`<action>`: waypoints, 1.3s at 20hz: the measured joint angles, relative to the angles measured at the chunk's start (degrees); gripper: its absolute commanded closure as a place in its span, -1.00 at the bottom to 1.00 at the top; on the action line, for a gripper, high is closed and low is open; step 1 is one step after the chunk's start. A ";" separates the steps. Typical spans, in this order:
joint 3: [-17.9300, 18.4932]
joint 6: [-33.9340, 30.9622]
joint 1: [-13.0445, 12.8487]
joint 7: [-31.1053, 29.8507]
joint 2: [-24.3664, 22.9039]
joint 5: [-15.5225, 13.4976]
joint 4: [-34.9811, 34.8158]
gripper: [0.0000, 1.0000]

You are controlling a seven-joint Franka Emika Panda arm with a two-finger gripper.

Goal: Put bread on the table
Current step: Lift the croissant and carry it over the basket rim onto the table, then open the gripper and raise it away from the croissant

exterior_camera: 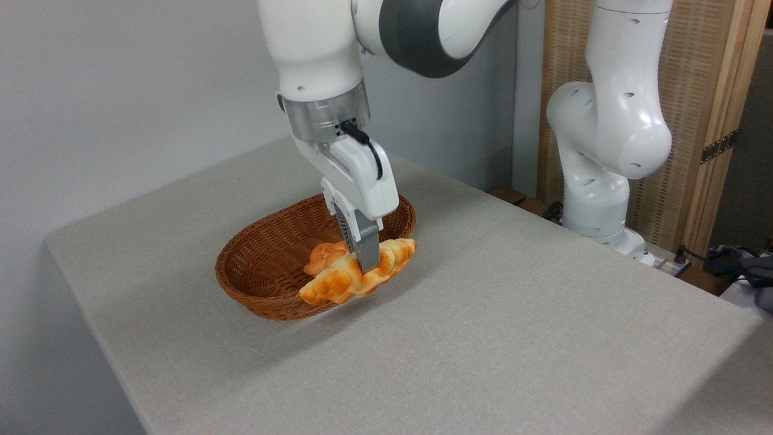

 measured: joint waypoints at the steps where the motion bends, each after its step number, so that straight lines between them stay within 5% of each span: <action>1: -0.06 0.00 -0.05 0.00 0.33 0.02 0.00 -1.00; 17: -0.51 0.06 -0.66 0.01 0.52 0.01 2.19 -1.00; 26: -9.14 0.02 -1.17 -12.64 -0.20 -0.38 6.89 -1.00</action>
